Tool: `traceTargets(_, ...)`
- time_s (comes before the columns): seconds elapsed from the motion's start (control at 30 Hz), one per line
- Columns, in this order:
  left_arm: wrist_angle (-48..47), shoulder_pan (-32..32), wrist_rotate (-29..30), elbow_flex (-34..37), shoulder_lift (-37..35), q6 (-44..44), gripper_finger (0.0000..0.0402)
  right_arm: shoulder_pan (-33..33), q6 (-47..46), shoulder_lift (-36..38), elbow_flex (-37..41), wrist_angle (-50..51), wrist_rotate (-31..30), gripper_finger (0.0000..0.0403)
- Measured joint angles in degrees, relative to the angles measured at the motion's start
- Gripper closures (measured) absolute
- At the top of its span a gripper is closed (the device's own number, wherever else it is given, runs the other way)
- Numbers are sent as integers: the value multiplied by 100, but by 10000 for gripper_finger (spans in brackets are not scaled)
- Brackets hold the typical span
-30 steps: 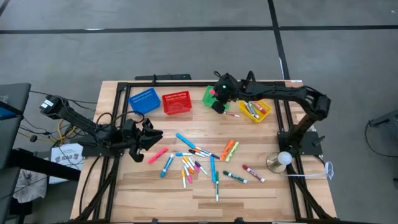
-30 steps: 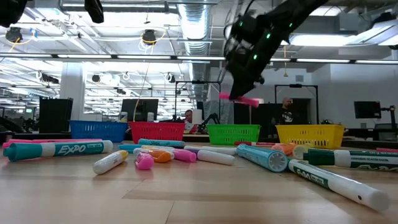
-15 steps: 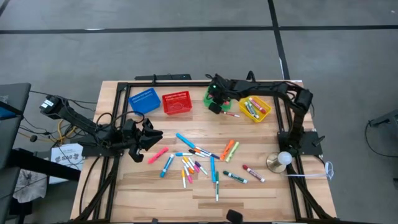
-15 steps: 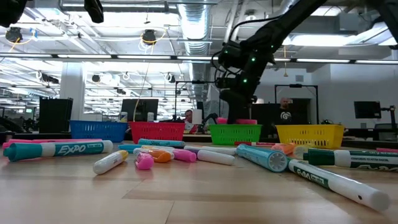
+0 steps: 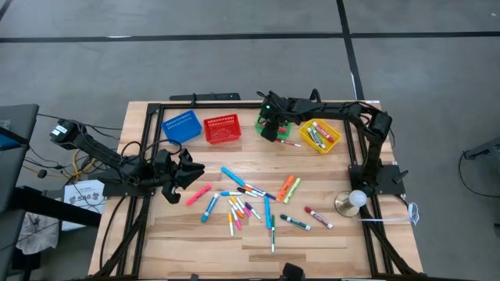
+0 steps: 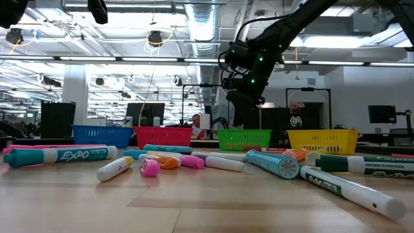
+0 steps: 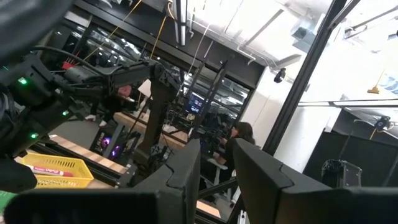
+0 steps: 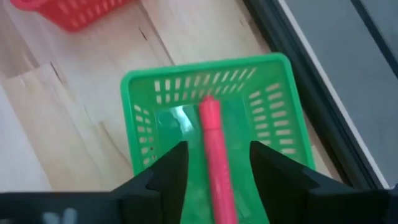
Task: Pick & Place Markers
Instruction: Put the large red marker pen into the yellow bin
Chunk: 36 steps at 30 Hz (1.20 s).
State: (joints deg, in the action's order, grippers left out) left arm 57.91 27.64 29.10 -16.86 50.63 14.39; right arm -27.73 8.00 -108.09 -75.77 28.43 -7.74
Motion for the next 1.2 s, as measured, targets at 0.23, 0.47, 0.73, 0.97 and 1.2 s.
traceTargets(0.23,2,0,0,0,0,0,305,29,-493,267,2,306,30,210)
traceTargets(0.47,2,0,0,0,0,0,305,426,-773,1124,7,450,27,224)
traceTargets(0.73,-6,0,-25,0,0,0,305,1498,-1254,1899,9,420,-202,249)
traceTargets(0.97,-274,0,-55,0,0,-46,305,2683,-1212,1809,194,489,-429,263)
traceTargets(1.2,-337,0,-52,0,157,-44,305,3550,-1931,1876,644,1508,-441,265)
